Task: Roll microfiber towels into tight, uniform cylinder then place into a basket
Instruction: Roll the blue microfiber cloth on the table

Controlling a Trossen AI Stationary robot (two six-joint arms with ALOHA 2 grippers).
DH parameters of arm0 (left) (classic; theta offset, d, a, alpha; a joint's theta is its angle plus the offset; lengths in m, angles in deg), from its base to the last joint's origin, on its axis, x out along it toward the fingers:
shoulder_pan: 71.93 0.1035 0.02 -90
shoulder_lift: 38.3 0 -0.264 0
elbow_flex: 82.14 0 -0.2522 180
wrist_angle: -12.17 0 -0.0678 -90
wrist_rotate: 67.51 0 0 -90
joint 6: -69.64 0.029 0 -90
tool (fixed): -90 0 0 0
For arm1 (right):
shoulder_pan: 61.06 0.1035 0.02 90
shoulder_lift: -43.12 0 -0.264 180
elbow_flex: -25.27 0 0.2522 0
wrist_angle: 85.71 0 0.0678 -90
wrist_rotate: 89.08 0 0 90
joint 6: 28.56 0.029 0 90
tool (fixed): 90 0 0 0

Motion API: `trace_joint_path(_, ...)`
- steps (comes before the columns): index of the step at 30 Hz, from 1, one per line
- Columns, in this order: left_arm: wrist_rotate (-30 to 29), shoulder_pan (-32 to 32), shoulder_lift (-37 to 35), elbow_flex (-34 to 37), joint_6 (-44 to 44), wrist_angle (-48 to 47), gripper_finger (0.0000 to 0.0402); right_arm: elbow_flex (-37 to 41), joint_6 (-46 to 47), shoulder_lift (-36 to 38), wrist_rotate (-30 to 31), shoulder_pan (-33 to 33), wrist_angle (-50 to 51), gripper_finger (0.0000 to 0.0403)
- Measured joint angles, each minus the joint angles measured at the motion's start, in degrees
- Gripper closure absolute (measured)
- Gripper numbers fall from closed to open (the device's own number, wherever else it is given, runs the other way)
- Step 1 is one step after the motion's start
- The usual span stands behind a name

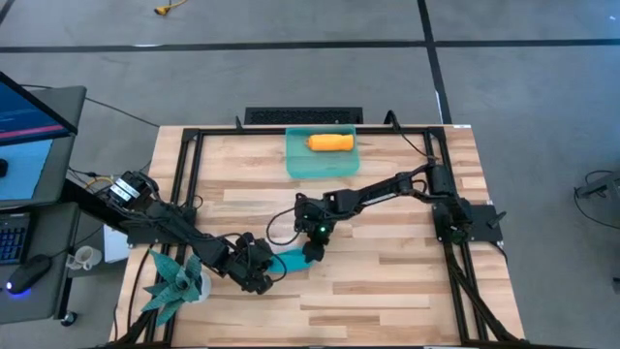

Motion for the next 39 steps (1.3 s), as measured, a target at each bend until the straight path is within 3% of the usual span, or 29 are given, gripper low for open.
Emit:
trace_joint_path(10, -0.05, 0.00, 0.00, 0.00, -0.04, -0.13, 0.0401, 0.00, -6.78, 5.49, 3.81, -1.02, 4.72, 0.0209)
trace_joint_path(15, -0.10, 0.00, 0.00, 0.00, -0.07, -0.26, 0.0401, 0.00, -14.23, 8.54, 7.12, 2.34, 3.89, 0.0208)
trace_joint_path(26, -0.25, 0.00, 0.00, 0.02, -0.31, -0.30, 0.0401, -0.11, -31.04, 8.50, 22.70, 13.16, -3.45, 0.0213)
trace_joint_path(39, -0.89, 0.00, 0.02, 0.02, -0.39, -0.21, 0.0401, -0.23, -32.55, 5.15, 30.26, 13.93, -6.23, 0.0222)
